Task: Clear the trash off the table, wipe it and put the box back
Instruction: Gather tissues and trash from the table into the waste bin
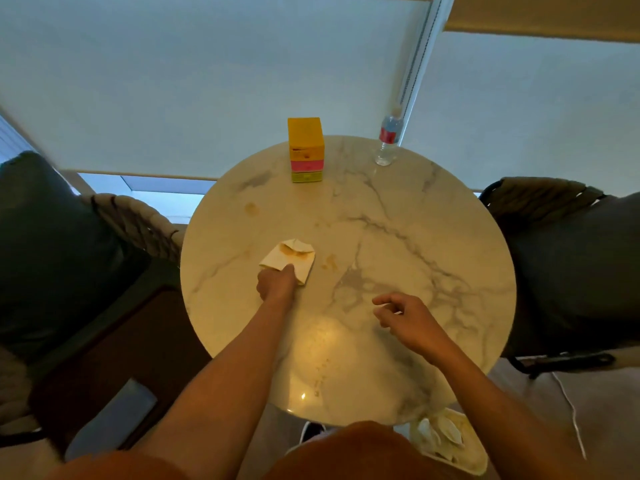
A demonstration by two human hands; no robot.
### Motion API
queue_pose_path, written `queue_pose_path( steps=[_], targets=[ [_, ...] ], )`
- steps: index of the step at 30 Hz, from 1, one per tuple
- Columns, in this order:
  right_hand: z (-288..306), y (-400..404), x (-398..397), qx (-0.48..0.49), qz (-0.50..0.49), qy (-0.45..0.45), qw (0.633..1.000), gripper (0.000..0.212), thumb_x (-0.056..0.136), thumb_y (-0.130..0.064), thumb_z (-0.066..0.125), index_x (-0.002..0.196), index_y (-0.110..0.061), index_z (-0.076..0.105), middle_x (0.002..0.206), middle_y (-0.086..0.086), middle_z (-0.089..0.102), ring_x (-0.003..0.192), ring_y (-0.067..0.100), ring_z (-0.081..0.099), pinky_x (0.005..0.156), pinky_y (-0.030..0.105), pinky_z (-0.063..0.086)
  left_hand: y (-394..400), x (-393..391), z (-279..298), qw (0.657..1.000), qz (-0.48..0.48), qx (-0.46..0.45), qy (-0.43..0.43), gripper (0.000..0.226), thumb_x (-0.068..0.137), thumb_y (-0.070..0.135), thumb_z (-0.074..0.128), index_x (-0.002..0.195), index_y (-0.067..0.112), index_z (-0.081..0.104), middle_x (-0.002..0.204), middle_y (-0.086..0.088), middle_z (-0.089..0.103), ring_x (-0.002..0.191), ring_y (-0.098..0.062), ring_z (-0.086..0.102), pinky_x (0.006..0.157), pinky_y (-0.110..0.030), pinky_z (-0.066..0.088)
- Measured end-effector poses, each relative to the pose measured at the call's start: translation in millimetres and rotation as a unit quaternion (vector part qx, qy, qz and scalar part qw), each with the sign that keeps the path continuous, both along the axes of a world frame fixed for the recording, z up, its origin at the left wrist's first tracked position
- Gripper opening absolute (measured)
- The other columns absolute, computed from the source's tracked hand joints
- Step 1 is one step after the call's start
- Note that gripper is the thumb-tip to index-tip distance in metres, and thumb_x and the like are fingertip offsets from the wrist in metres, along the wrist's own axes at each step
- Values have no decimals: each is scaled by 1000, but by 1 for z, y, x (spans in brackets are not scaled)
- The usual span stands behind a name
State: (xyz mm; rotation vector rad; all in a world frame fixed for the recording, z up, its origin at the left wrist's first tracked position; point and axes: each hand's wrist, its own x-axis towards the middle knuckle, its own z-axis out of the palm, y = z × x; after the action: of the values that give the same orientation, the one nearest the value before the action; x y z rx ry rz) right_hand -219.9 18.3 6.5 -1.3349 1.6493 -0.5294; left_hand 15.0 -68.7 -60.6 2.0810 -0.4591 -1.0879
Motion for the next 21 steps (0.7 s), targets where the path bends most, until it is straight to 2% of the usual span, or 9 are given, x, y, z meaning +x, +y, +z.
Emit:
queue_pose_path(
  steps=[5,10,15,18,21],
  targets=[
    [-2,7,-5,4,-10,-6,1000,12,88,-26,62,98,-32,67,92,2,69,84,17,66,82,36,54,8,-7,-6,999,-34,-6,16,31,77,31,65,96,7,68,100,-13,70,91,-30,66,82,-42,56],
    [-3,19,-13,18,-28,-28,999,13,89,-23,62,101,-26,68,93,8,69,83,21,68,78,35,53,45,-33,-2,995,-96,-28,14,24,80,32,64,88,9,68,87,-10,70,84,-27,67,77,-38,55],
    [-9,39,-36,42,-60,-57,996,29,90,-22,63,118,-15,62,87,7,67,79,17,66,70,26,50,101,-76,10,984,-163,-49,46,30,80,31,66,80,1,64,79,-18,68,80,-32,67,76,-45,55],
    [-15,55,-58,69,-106,-91,988,42,87,-28,68,126,-19,53,89,4,65,79,15,66,69,28,52,134,-110,19,976,-207,-53,52,33,79,32,68,74,0,62,73,-20,65,72,-33,65,74,-50,54],
    [-19,72,-89,102,-151,-133,974,53,86,-34,68,133,-22,46,100,5,64,87,17,65,73,31,54,164,-147,26,963,-256,-52,63,29,81,29,69,64,6,60,62,-15,62,63,-27,61,72,-52,54]
  ],
)
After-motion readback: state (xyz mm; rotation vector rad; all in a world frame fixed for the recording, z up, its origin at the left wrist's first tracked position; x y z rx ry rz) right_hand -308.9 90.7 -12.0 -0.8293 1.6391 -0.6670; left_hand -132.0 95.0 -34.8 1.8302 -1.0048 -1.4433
